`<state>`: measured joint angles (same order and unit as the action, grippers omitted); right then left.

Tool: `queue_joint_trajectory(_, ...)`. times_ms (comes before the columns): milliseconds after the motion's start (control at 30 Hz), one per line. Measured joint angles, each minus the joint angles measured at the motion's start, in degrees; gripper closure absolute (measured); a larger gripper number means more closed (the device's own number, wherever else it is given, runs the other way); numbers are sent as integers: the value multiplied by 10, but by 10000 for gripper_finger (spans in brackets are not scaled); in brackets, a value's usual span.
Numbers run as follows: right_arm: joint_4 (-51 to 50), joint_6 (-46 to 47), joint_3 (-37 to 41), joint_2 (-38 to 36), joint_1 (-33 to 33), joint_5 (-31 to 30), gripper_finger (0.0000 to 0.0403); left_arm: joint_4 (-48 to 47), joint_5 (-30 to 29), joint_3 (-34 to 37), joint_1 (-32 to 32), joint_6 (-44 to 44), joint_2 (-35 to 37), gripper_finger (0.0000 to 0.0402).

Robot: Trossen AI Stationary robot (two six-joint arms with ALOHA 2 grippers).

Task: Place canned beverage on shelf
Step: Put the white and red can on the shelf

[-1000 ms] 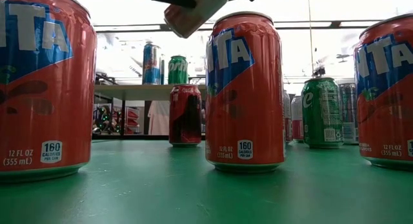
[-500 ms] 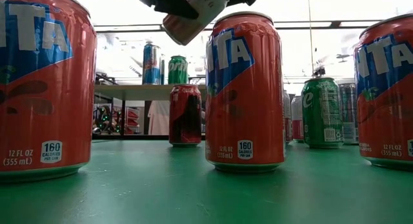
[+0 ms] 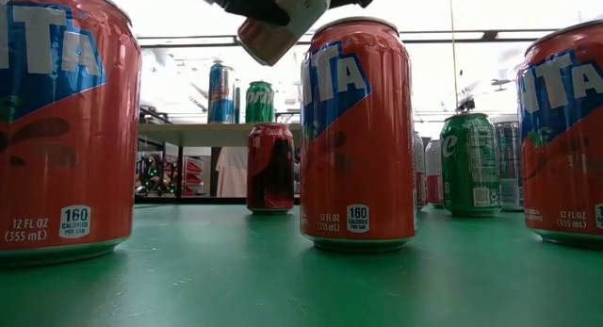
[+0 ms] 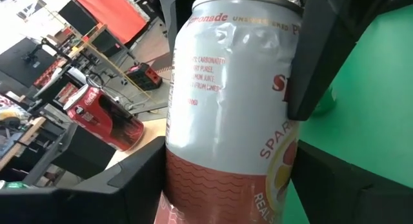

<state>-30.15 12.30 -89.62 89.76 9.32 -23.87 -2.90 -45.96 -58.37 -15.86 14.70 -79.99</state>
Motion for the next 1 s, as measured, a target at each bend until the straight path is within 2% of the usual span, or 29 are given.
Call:
queue_joint_trajectory(67,1,5,0,0,0,1,99,1,1,0,0,-7,-1,115)
queue_joint_trajectory(200,41,28,-1,2,0,8,100,17,1,-1,2,-7,-9,35)
queue_joint_trajectory(300,42,27,-2,2,2,12,100,9,4,0,4,-7,-16,15)
queue_joint_trajectory(433,50,19,-1,2,0,31,101,13,-1,0,6,-6,-23,44)
queue_joint_trajectory(667,47,21,-1,2,0,33,101,13,-5,0,5,-4,-25,130)
queue_joint_trajectory(800,47,12,-1,2,0,33,92,14,-16,0,5,-2,-25,131)
queue_joint_trajectory(1000,58,4,-2,2,0,29,48,14,-21,0,5,-6,-25,131)
